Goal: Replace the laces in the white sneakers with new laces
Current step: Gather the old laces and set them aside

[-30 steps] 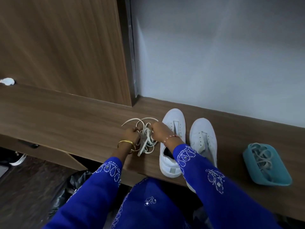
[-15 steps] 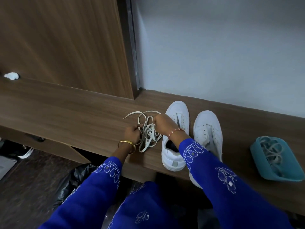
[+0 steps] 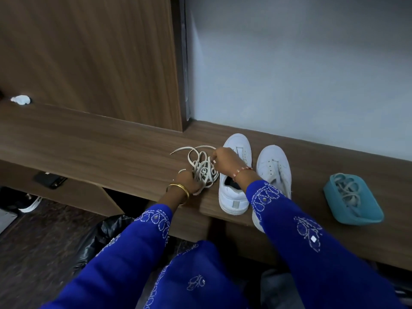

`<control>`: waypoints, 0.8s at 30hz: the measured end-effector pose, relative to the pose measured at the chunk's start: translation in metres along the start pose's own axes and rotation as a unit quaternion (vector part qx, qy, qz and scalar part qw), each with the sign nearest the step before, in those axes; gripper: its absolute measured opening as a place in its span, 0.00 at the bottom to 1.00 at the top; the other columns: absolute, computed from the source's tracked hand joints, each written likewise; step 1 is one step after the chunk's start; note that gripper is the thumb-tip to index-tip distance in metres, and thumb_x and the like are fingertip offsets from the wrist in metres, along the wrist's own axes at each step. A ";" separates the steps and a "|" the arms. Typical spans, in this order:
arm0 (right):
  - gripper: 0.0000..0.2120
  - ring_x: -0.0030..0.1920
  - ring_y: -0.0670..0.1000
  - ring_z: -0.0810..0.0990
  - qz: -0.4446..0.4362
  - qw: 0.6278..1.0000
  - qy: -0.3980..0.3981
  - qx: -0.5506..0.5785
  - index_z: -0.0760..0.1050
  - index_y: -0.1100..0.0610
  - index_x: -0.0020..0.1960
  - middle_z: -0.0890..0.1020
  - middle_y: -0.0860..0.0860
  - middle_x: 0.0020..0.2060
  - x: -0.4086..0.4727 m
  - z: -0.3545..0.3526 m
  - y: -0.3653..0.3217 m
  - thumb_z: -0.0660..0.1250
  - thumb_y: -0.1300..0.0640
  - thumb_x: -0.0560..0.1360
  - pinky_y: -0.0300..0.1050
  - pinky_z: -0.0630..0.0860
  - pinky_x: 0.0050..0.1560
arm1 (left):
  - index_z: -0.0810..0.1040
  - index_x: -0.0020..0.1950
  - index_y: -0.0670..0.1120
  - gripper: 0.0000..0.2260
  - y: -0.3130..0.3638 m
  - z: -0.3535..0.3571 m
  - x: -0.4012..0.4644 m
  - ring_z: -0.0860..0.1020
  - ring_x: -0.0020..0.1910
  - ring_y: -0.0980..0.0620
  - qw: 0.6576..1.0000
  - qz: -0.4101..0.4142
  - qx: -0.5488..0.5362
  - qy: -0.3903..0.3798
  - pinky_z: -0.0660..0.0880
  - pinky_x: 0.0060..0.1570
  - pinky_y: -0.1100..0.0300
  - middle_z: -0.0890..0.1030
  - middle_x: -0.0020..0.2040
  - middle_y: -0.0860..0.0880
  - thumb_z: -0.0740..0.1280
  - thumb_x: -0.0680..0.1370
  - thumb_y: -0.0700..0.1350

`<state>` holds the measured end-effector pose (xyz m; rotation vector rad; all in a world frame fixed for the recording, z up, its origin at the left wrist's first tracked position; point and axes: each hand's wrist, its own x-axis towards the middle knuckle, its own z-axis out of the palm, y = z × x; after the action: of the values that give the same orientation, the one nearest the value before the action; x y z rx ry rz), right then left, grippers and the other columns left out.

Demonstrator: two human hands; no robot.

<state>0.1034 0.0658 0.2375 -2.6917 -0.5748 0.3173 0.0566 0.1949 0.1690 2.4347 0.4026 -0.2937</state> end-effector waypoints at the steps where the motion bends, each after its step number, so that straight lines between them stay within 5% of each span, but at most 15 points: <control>1: 0.12 0.55 0.60 0.78 0.006 1.000 0.001 -0.001 0.77 0.66 0.55 0.80 0.62 0.53 -0.002 0.000 0.000 0.60 0.68 0.75 0.48 0.74 0.56 | 0.70 0.61 0.38 0.20 -0.004 0.004 -0.001 0.75 0.58 0.39 0.998 0.011 0.056 -0.001 0.71 0.56 0.51 0.77 0.58 0.38 0.68 0.74 0.47; 8: 0.10 0.52 0.60 0.79 0.037 0.999 -0.001 0.017 0.78 0.68 0.52 0.81 0.62 0.49 -0.011 0.003 0.002 0.61 0.67 0.74 0.50 0.75 0.53 | 0.79 0.56 0.42 0.10 -0.017 0.011 -0.007 0.77 0.55 0.39 0.987 0.050 0.138 0.068 0.72 0.52 0.53 0.80 0.55 0.40 0.63 0.76 0.40; 14: 0.10 0.55 0.57 0.78 0.044 0.998 -0.006 0.044 0.79 0.64 0.53 0.81 0.60 0.53 -0.003 -0.001 0.002 0.63 0.66 0.74 0.45 0.73 0.56 | 0.79 0.51 0.35 0.09 -0.005 -0.014 -0.002 0.77 0.51 0.40 0.982 -0.046 -0.151 0.102 0.70 0.47 0.54 0.80 0.50 0.35 0.65 0.76 0.39; 16: 0.10 0.55 0.57 0.78 0.047 0.997 -0.006 0.054 0.79 0.64 0.54 0.81 0.59 0.53 0.000 -0.004 0.000 0.63 0.66 0.74 0.43 0.71 0.55 | 0.79 0.45 0.34 0.07 0.000 -0.029 -0.002 0.76 0.42 0.46 0.950 -0.040 -0.286 0.123 0.69 0.38 0.58 0.80 0.40 0.36 0.63 0.77 0.36; 18: 0.10 0.56 0.57 0.78 0.053 0.996 -0.007 0.066 0.79 0.64 0.53 0.81 0.59 0.53 0.003 -0.004 0.000 0.64 0.65 0.74 0.41 0.70 0.53 | 0.77 0.39 0.38 0.09 0.005 -0.045 -0.001 0.74 0.32 0.53 0.902 -0.040 -0.410 0.130 0.69 0.29 0.66 0.77 0.28 0.48 0.61 0.77 0.34; 24: 0.10 0.55 0.58 0.78 0.058 0.994 -0.010 0.095 0.79 0.66 0.53 0.81 0.60 0.52 0.006 0.002 -0.002 0.66 0.63 0.73 0.45 0.72 0.56 | 0.77 0.36 0.43 0.15 0.013 -0.076 0.003 0.79 0.31 0.53 0.765 -0.056 -0.639 0.062 0.73 0.39 0.57 0.81 0.27 0.50 0.54 0.78 0.41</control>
<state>0.1077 0.0707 0.2353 -2.5439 -0.3737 0.4100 0.0718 0.2338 0.2337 1.0668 0.5545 0.1108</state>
